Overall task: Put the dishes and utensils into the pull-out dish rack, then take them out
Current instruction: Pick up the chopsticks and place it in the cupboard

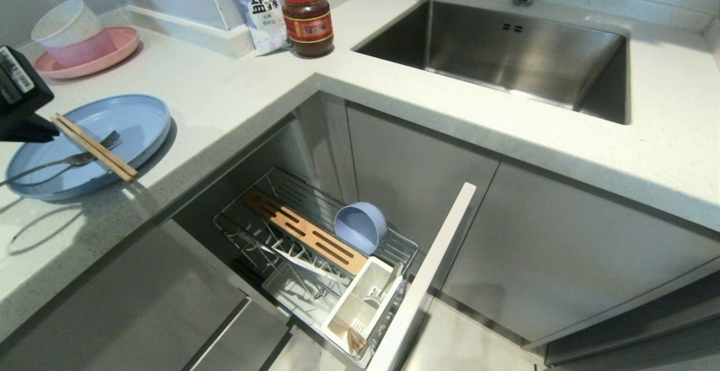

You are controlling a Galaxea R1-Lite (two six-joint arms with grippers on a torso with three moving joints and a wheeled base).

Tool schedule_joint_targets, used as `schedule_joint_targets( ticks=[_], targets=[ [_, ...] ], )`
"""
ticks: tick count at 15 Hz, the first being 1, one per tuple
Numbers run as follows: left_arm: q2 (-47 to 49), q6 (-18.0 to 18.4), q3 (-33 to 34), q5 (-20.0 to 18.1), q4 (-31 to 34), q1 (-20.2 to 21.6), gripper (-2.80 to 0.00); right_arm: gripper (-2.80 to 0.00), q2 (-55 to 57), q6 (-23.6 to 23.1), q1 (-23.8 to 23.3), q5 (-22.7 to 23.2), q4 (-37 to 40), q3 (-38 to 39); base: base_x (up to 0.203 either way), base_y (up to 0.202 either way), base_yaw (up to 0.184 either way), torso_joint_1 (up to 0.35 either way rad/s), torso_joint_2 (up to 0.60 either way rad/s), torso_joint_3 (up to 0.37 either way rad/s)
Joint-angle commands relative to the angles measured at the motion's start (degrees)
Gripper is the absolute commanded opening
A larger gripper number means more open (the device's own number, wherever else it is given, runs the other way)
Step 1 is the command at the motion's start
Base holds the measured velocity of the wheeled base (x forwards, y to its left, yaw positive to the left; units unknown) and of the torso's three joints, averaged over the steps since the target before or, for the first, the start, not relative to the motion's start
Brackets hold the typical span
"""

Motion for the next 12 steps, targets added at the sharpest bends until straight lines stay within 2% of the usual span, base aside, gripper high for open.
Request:
schedule_joint_targets(
  ticks=[1,3,7,8,12],
  targets=[
    [1.77,-0.38,0.02,0.33,0.84,-0.21,-2.80,-2.80,-0.24,0.00,0.05,0.00,-0.02,0.09,0.000,0.000,0.000,0.000,0.00,0.000],
    [2.64,-2.04,-0.07,0.59,0.87,-0.80,-2.80,-2.80,-0.24,0.00,-0.04,0.00,-0.02,0.09,0.000,0.000,0.000,0.000,0.00,0.000],
    [3.55,-2.71,0.06,2.66,3.20,-2.42,-2.80,-2.80,-0.24,0.00,-0.02,0.00,-0.02,0.09,0.000,0.000,0.000,0.000,0.00,0.000],
    [3.62,-2.71,0.02,2.70,3.77,-2.42,0.00,-2.80,-0.24,0.00,-0.03,0.00,-0.02,0.09,0.000,0.000,0.000,0.000,0.00,0.000],
    [3.50,-2.79,-0.86,3.81,3.68,-2.42,0.00,-2.80,-0.24,0.00,-0.04,0.00,-0.02,0.09,0.000,0.000,0.000,0.000,0.00,0.000]
  ],
)
